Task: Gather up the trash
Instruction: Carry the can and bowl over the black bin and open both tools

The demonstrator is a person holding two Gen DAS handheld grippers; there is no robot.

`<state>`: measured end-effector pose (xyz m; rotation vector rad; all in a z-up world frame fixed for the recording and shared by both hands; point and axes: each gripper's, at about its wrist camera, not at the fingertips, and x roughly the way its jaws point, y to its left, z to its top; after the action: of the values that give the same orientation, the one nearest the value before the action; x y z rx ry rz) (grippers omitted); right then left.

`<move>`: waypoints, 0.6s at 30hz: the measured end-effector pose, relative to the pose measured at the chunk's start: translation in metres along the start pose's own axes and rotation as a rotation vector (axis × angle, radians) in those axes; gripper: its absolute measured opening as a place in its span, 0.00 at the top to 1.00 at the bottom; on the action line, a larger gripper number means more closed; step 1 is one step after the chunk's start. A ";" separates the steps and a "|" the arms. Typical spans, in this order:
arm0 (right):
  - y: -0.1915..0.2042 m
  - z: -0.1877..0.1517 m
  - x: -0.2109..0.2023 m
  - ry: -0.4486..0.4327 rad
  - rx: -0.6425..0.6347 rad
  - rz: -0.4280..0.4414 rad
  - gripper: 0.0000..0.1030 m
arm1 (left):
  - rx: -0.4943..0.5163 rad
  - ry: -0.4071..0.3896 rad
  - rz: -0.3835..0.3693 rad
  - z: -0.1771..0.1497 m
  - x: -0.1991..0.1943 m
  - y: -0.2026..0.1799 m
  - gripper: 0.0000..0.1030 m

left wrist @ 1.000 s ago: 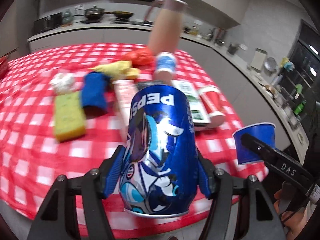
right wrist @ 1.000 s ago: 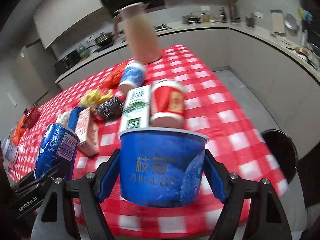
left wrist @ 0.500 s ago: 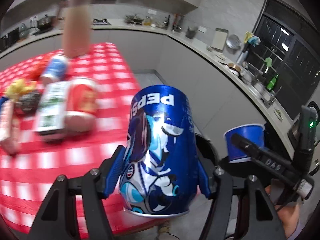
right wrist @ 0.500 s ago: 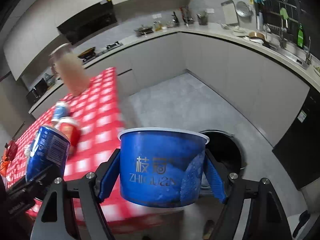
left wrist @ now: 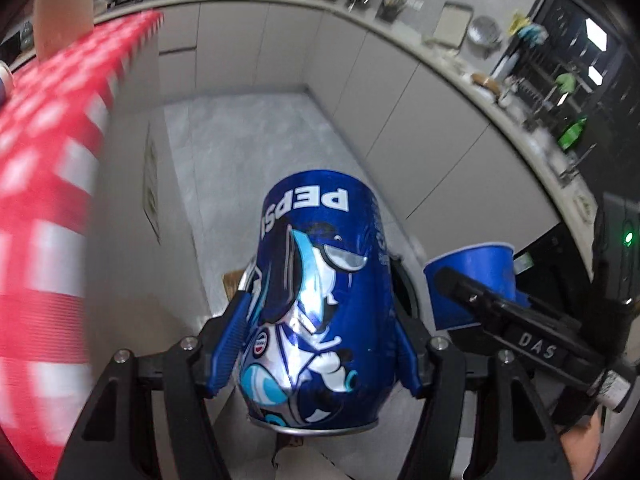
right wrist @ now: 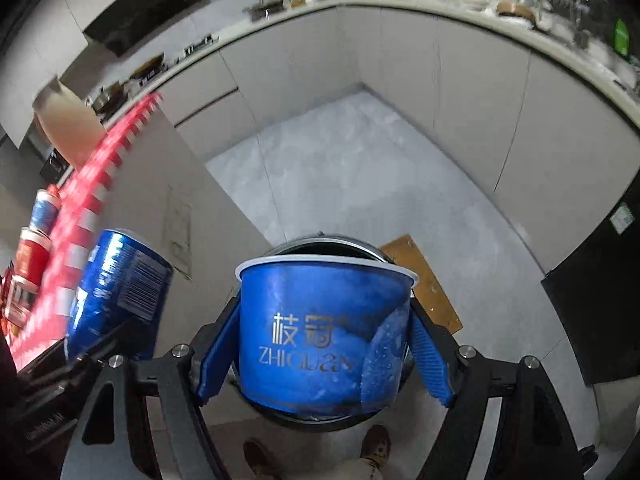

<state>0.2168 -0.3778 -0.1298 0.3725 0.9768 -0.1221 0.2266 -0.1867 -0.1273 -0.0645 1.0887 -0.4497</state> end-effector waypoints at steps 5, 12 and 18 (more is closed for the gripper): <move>-0.018 0.004 0.046 0.072 -0.024 0.040 0.21 | -0.022 0.062 0.030 -0.008 0.038 -0.004 0.35; -0.031 0.009 0.061 0.095 -0.051 0.030 0.14 | -0.071 0.142 0.090 -0.004 0.055 0.002 0.23; -0.027 0.019 0.038 0.032 -0.019 0.021 0.14 | -0.047 0.091 0.093 0.008 0.014 -0.007 0.17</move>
<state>0.2450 -0.4076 -0.1586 0.3679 1.0052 -0.0883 0.2365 -0.1995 -0.1331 -0.0346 1.1868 -0.3461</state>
